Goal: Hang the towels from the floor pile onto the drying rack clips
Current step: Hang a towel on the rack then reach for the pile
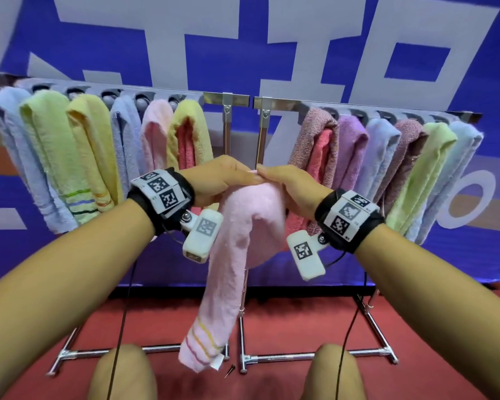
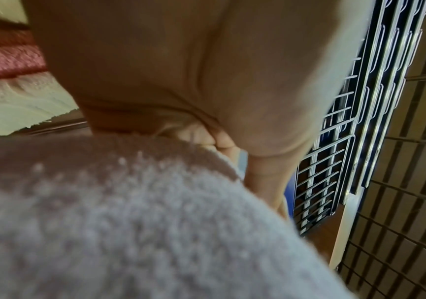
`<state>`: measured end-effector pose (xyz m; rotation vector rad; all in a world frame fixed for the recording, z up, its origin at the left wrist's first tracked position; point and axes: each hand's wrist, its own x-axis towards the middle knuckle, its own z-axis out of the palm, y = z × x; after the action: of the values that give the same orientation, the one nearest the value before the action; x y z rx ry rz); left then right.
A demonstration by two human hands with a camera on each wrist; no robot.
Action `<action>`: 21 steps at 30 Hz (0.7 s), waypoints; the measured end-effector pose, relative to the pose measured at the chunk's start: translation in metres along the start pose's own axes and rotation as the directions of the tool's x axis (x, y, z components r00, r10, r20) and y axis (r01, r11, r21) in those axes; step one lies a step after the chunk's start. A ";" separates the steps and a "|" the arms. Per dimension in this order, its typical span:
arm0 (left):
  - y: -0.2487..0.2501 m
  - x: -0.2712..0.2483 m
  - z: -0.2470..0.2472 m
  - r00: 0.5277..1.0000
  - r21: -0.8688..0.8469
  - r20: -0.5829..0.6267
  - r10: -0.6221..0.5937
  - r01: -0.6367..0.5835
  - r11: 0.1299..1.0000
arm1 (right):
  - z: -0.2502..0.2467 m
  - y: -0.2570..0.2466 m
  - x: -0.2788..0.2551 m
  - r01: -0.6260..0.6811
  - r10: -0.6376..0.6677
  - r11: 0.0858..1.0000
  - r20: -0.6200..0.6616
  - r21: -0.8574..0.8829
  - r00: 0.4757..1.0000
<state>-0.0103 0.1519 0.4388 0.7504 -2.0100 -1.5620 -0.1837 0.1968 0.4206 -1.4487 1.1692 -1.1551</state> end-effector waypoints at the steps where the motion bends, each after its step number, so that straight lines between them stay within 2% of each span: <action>1: -0.003 0.000 -0.002 1.000 -0.028 -0.006 -0.008 0.008 1.000 | -0.001 -0.003 0.000 0.021 -0.021 1.000 0.003 0.019 1.000; 4: -0.008 -0.004 -0.004 0.999 -0.110 0.018 -0.028 0.029 0.993 | 0.000 -0.012 -0.002 0.092 -0.092 0.996 -0.027 0.012 0.995; 7: -0.017 -0.007 -0.008 0.996 -0.104 0.053 -0.074 0.080 0.991 | -0.014 -0.026 -0.003 0.158 -0.137 0.982 -0.192 0.101 0.972; 9: -0.020 -0.010 -0.006 0.997 -0.148 0.058 -0.049 0.057 0.987 | -0.032 -0.030 -0.004 0.183 -0.116 0.962 -0.304 0.202 0.946; 12: -0.012 -0.013 -0.011 0.999 -0.291 0.025 -0.021 0.027 0.956 | -0.047 -0.028 -0.008 0.156 -0.099 0.980 -0.373 0.124 0.923; 13: -0.007 -0.013 -0.013 1.000 -0.313 0.000 -0.009 0.008 0.950 | -0.046 -0.027 -0.011 0.131 -0.098 0.989 -0.368 0.065 0.925; 15: 0.000 -0.009 -0.010 1.000 -0.300 0.004 -0.012 0.013 0.954 | -0.034 -0.023 -0.013 0.065 -0.077 0.996 -0.267 -0.053 0.961; 17: 0.006 -0.007 0.001 1.000 -0.241 0.022 -0.004 0.009 0.970 | -0.016 -0.018 -0.012 -0.036 0.020 0.993 -0.139 -0.116 0.990; 19: 0.011 -0.005 0.006 1.000 -0.187 0.025 -0.003 0.007 0.982 | 0.002 -0.015 -0.013 -0.110 0.107 0.992 -0.044 -0.068 0.993; 21: 0.014 -0.009 0.003 1.000 -0.156 0.019 -0.002 0.005 0.988 | 0.007 -0.012 -0.010 -0.124 0.124 0.992 0.008 0.014 0.992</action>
<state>-0.0076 0.1633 0.4513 0.6807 -1.8746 -1.7111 -0.1760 0.2086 0.4298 -1.3479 1.2259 -1.0698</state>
